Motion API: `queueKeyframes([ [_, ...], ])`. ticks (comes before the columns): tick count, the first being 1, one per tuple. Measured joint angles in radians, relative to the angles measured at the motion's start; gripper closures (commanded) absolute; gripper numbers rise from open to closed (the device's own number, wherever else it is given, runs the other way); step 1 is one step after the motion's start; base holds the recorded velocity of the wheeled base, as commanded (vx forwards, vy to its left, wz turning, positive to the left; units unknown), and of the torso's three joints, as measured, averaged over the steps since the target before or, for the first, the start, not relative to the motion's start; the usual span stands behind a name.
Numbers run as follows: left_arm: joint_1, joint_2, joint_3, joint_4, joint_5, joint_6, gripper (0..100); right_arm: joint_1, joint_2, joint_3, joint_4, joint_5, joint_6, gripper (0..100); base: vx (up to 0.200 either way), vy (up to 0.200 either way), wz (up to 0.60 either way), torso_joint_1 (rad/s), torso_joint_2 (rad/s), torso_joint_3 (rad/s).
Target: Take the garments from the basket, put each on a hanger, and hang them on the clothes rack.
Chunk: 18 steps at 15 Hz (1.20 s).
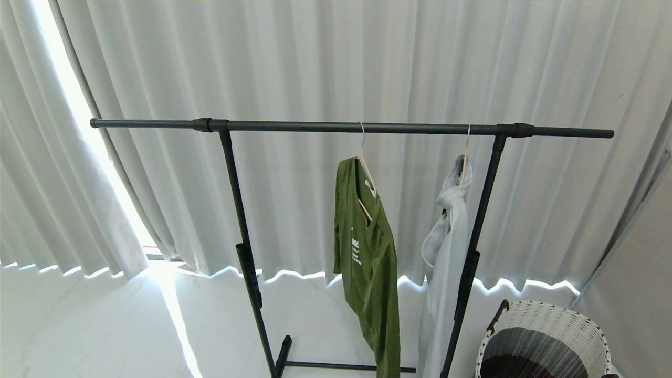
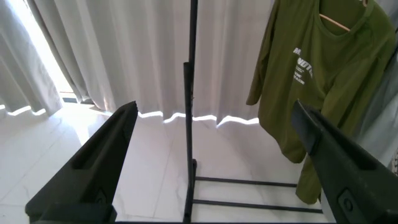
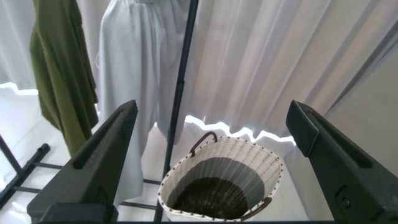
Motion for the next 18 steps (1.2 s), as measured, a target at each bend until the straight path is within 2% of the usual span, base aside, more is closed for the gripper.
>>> queueKeyframes([
  [5, -0.001, -0.001, 0.001, 0.004, -0.001, -0.004, 0, 0.013, -0.176, 0.001, 0.026, 0.014, 0.004, 0, 0.0, 0.0, 0.0, 0.0, 0.0, 0.0],
  [8, -0.001, -0.001, 0.002, 0.004, -0.001, -0.005, 0, 0.034, -0.31, -0.005, 0.156, 0.021, -0.013, 0, 0.0, 0.0, 0.0, 0.0, 0.0, 0.0],
  [13, -0.001, -0.001, 0.002, 0.004, -0.001, -0.005, 0, 0.046, -0.387, 0.006, 0.144, 0.019, -0.071, 0, 0.0, 0.0, 0.0, 0.0, 0.0, 0.0],
  [15, -0.001, -0.001, 0.002, 0.004, -0.001, -0.005, 0, 0.046, -0.392, 0.043, 0.113, 0.01, -0.093, 0, 0.0, 0.0, 0.0, 0.0, 0.0, 0.0],
  [17, 0.0, -0.001, 0.002, 0.004, -0.001, -0.005, 0, 0.046, -0.394, 0.135, 0.053, -0.029, -0.115, 0, 0.0, 0.0, 0.0, 0.0, 0.0, 0.0],
  [18, -0.001, -0.001, 0.002, 0.004, -0.001, -0.005, 0, 0.046, -0.394, 0.166, 0.087, -0.053, -0.105, 0, 0.0, 0.0, 0.0, 0.0, 0.0, 0.0],
])
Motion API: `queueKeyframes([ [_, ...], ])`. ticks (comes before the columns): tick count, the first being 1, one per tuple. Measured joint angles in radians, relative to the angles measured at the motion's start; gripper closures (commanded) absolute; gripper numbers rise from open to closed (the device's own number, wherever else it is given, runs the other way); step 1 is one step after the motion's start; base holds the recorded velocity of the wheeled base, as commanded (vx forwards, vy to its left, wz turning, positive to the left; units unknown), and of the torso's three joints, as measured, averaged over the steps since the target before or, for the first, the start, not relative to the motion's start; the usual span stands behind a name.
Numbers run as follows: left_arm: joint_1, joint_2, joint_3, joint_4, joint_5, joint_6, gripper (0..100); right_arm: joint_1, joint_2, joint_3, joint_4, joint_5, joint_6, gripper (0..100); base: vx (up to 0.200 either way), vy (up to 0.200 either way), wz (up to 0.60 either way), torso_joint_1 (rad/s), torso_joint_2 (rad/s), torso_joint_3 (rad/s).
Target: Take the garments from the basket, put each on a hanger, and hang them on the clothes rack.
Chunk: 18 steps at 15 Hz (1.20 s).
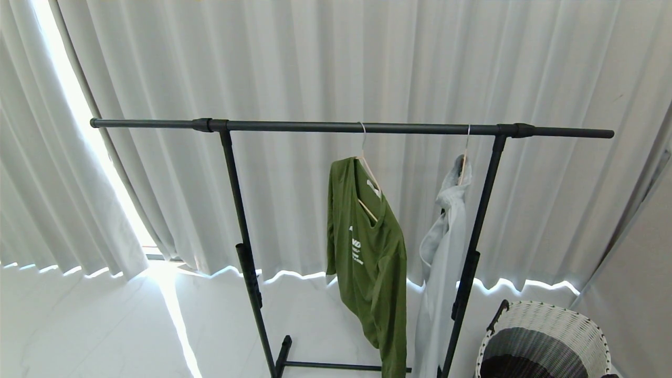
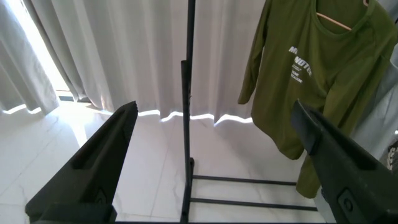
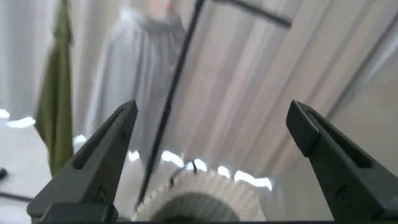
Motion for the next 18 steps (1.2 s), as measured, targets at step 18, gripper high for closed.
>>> queueKeyframes([
  [18, 0.0, 0.0, 0.0, 0.0, 0.0, 0.0, 0, 0.0, -0.001, 0.029, 0.071, -0.083, 0.238, 0, 0.0, 0.0, 0.0, 0.0, 0.0, 0.0],
])
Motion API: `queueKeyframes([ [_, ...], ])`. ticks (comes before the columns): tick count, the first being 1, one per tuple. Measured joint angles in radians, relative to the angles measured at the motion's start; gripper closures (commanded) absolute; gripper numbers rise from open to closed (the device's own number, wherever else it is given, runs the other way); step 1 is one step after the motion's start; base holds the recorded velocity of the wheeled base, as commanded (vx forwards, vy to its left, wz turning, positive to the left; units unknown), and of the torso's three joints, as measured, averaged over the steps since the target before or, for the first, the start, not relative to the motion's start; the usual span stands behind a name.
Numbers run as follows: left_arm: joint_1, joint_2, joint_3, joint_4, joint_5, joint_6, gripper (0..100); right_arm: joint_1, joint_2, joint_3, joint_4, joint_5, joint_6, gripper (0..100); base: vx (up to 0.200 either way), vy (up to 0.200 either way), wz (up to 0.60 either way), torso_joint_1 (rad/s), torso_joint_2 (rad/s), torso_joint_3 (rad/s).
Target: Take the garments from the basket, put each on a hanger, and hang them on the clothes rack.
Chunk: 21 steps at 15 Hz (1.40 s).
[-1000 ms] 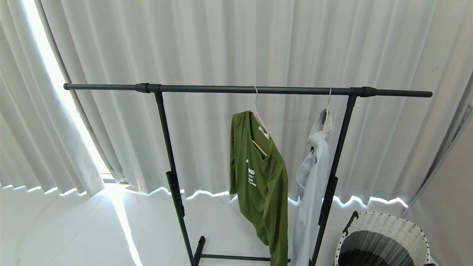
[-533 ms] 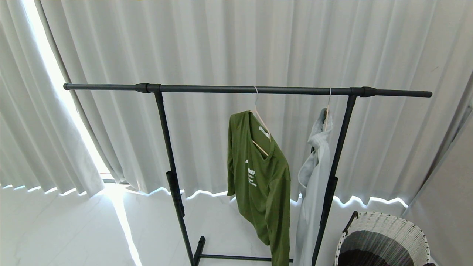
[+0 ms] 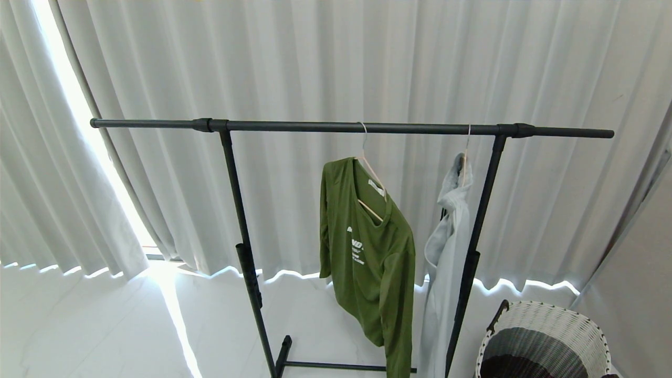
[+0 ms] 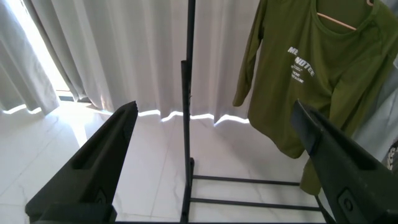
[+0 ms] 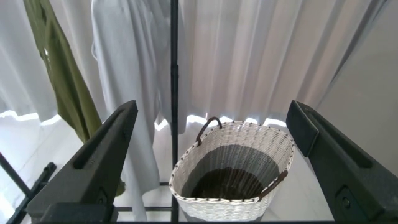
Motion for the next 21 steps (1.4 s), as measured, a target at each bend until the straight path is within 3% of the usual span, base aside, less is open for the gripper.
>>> queueKeyframes([
  [21, 0.0, 0.0, 0.0, 0.0, 0.0, 0.0, 0, 0.0, -0.001, 0.0, 0.0, 0.0, 0.001, 0, 0.0, 0.0, 0.0, 0.0, 0.0, 0.0],
])
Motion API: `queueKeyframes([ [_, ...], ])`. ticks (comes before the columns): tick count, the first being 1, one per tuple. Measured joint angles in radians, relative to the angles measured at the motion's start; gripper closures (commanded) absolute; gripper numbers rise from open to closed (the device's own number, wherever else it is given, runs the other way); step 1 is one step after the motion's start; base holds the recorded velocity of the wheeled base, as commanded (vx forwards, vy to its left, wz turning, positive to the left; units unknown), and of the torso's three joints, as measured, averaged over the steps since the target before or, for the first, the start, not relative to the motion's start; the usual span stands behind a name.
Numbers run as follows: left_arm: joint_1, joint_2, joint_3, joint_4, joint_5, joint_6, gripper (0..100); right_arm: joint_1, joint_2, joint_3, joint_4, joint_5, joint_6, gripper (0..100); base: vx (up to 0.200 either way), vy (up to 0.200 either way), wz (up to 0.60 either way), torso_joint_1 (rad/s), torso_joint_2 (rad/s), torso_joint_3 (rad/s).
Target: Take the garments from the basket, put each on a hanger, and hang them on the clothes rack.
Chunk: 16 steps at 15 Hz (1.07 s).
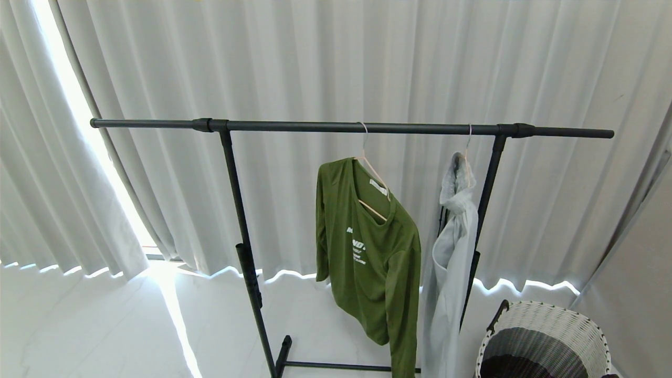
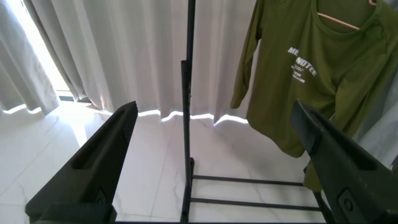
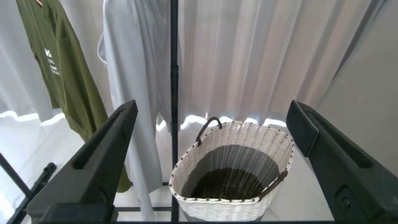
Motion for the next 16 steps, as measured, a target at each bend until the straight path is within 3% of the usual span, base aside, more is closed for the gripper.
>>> queueKeyframes([
  [16, 0.0, 0.0, 0.0, 0.0, 0.0, 0.0, 0, 0.0, 0.0, 0.0, 0.0, 0.0, 0.0, 0, 0.0, 0.0, 0.0, 0.0, 0.0, 0.0],
])
